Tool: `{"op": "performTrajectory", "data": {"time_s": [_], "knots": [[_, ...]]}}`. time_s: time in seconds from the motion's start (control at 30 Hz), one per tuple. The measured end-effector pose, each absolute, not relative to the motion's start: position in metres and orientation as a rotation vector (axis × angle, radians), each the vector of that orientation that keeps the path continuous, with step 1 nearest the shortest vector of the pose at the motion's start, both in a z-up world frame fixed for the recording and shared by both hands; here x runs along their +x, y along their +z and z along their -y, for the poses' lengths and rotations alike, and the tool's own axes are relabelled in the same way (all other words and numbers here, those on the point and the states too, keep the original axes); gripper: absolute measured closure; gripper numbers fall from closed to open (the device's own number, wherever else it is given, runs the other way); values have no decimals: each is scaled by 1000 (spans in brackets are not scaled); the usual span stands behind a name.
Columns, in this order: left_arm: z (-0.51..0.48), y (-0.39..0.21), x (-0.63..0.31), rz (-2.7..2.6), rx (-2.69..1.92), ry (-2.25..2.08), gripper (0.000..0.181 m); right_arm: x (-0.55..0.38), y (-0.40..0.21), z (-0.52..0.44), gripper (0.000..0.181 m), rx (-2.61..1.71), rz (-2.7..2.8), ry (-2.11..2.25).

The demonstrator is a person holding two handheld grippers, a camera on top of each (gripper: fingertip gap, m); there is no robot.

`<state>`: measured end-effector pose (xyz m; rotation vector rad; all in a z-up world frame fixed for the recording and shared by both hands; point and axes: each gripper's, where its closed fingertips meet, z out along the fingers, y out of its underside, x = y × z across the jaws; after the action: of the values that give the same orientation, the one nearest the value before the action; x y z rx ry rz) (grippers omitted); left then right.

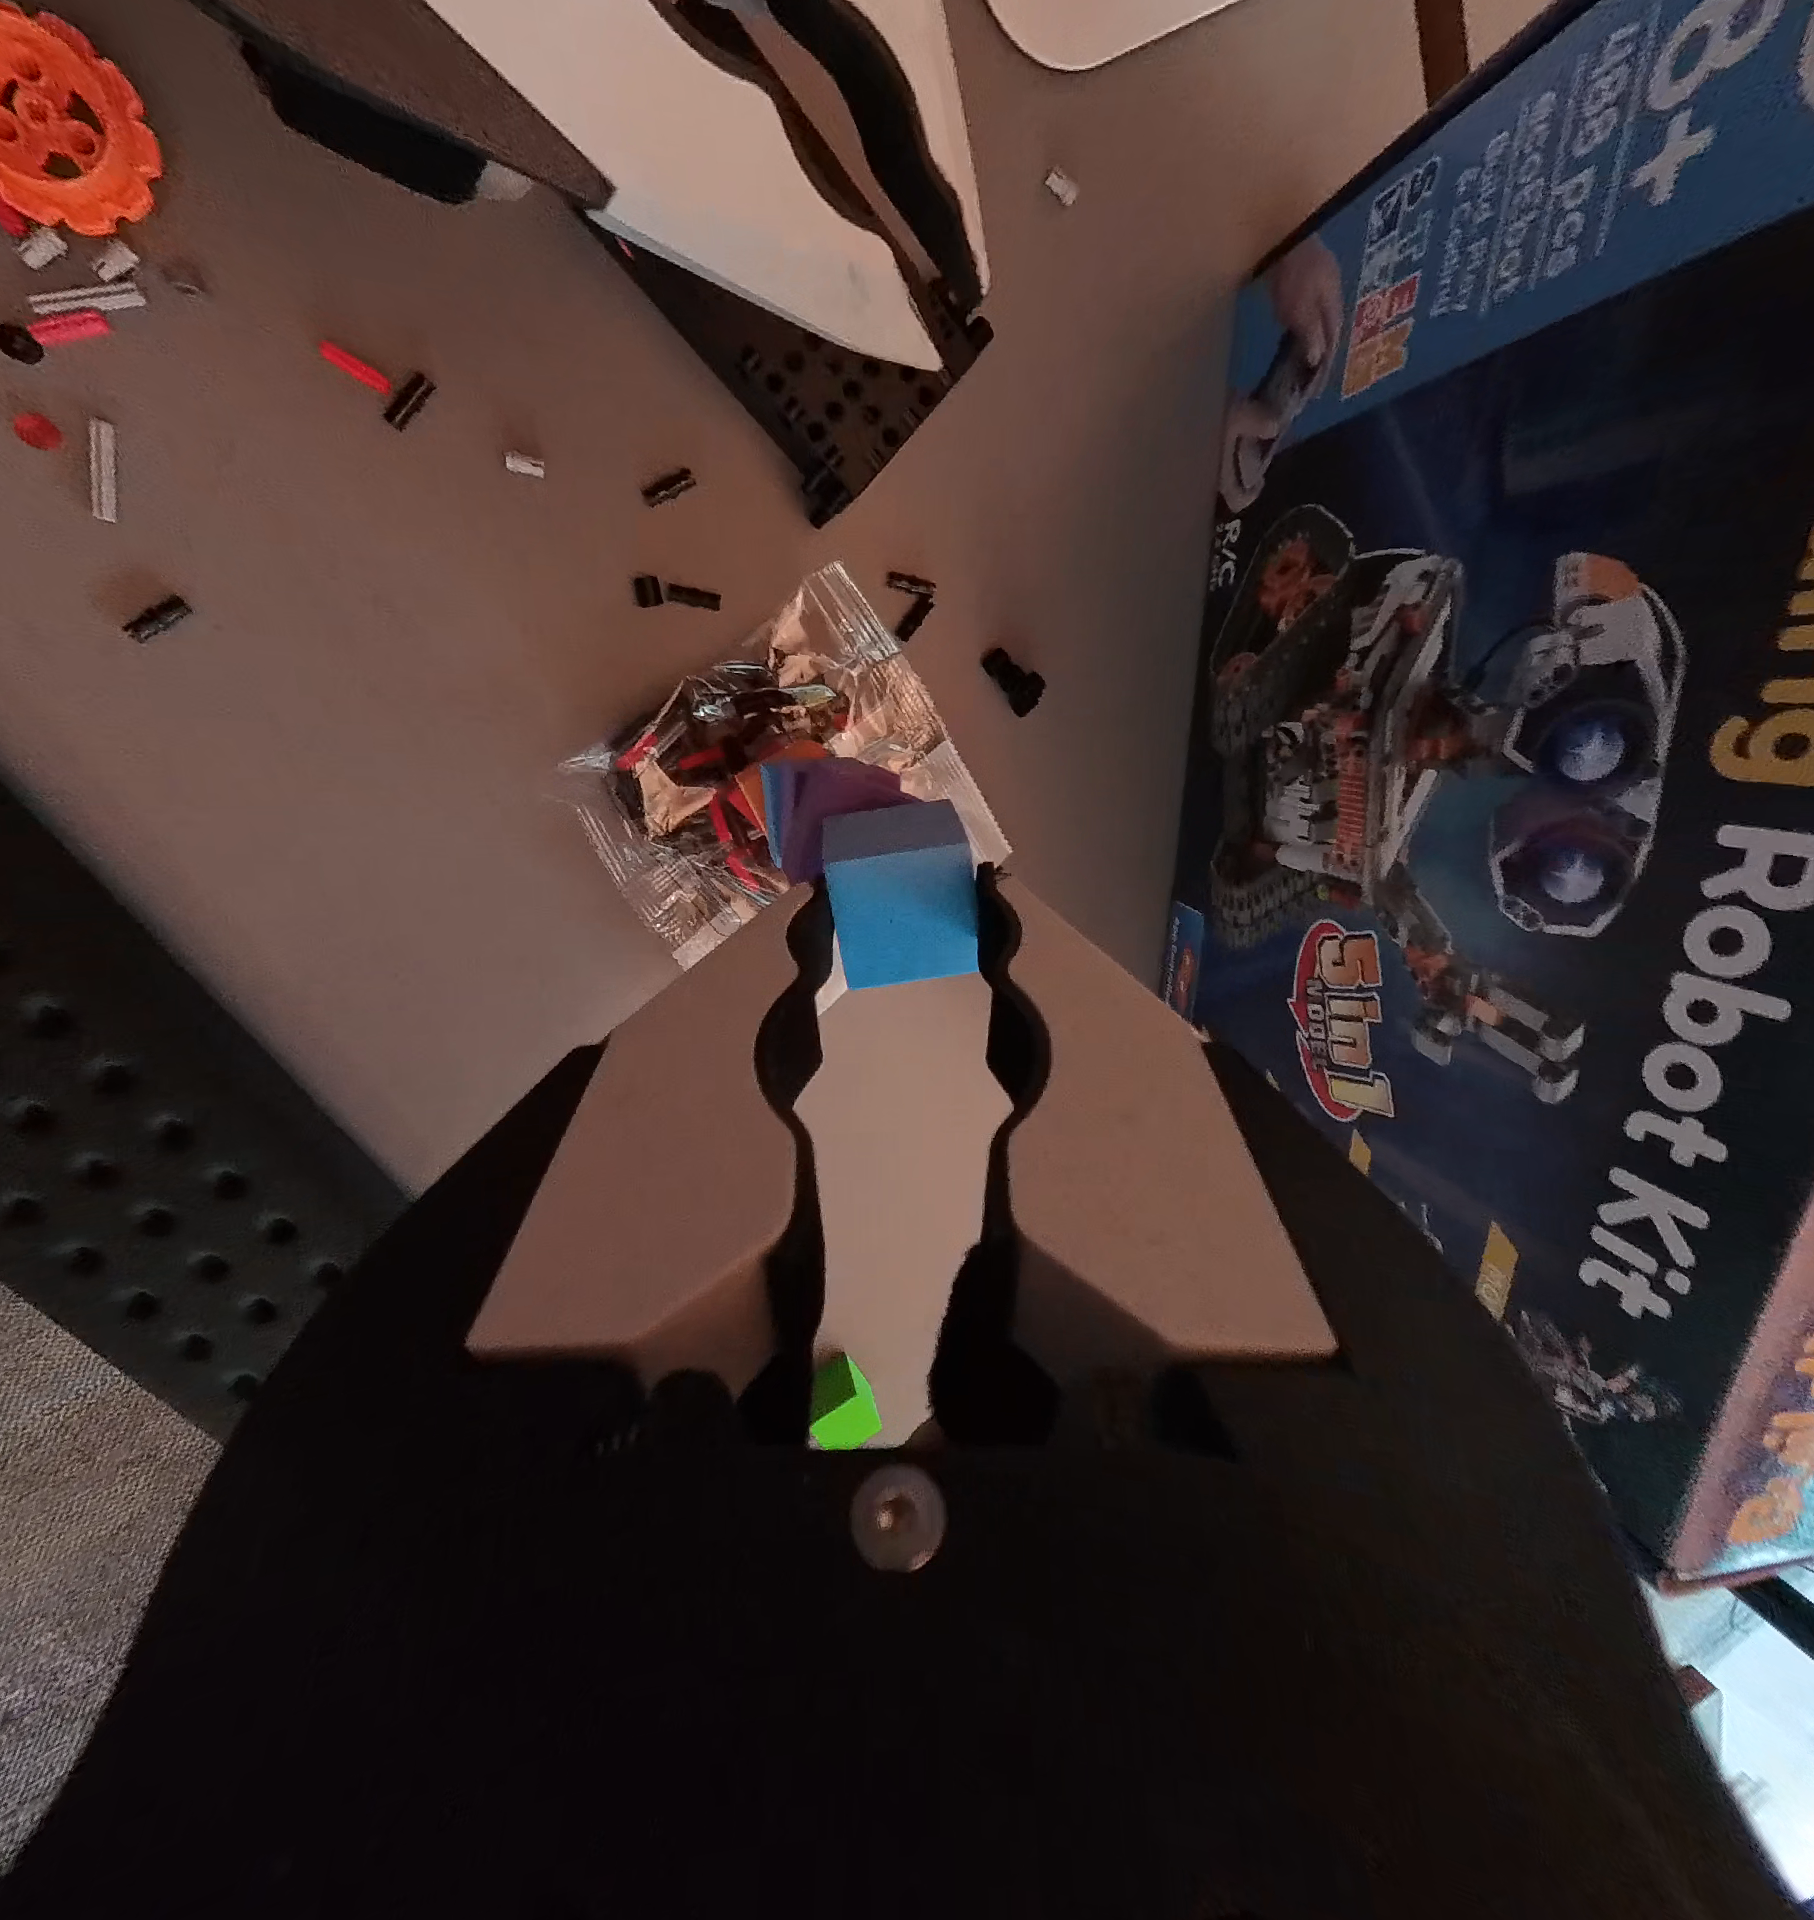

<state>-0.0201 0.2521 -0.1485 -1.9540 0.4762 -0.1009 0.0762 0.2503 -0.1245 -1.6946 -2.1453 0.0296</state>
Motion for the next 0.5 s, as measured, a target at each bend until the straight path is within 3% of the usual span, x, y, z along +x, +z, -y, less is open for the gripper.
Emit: {"op": "performTrajectory", "data": {"time_s": [0.5], "knots": [[-252,-150,-19,-486,-1962,-95,173,71,-129,-248,154,-1700,2163,46]]}}
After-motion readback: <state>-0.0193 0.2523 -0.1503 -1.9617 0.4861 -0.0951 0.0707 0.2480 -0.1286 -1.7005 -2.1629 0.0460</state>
